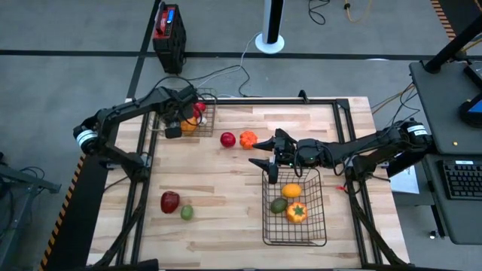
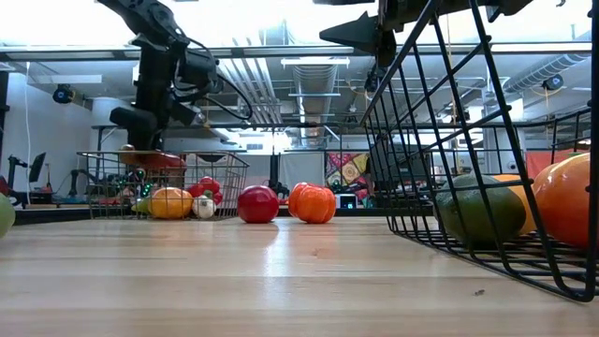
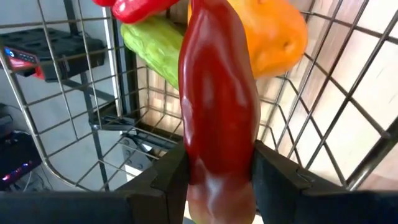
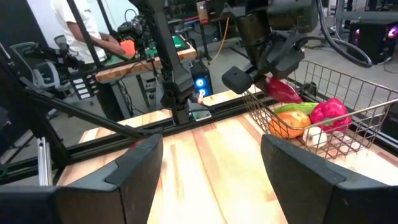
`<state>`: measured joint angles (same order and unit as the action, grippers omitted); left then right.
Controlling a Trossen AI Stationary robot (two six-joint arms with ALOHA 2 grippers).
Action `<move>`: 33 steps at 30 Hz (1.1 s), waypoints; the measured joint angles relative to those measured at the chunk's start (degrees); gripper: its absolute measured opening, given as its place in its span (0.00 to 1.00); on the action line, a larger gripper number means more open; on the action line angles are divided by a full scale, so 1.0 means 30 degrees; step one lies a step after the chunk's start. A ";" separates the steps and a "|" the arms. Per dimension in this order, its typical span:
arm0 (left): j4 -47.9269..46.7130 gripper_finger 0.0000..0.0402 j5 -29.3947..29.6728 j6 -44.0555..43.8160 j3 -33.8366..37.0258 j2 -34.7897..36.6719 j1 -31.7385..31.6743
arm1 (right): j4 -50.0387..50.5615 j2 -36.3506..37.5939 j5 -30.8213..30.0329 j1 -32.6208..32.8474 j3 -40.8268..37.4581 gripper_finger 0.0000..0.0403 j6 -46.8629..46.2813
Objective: Sort produce into baskets
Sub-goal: Put the red chili pepper into the gold wire basket
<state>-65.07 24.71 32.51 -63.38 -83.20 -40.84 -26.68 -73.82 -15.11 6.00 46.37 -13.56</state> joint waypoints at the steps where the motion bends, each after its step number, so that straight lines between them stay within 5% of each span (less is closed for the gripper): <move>1: -0.0013 0.32 -0.0014 0.0006 0.0030 0.0000 -0.0060 | 0.0001 0.0000 0.0000 0.0000 0.0000 0.66 -0.0002; 21: 0.0355 0.33 -0.0066 -0.0147 0.0570 0.0007 -0.0851 | 0.0073 0.0000 0.0007 0.0000 0.0000 0.67 -0.0244; 33: 0.0520 0.45 -0.0029 -0.0576 0.0570 0.0007 -0.0844 | 0.0086 0.0000 0.0007 0.0000 0.0000 0.67 -0.0335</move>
<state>-63.51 24.62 30.79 -61.67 -83.18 -43.38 -26.42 -73.82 -15.09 6.00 46.37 -14.57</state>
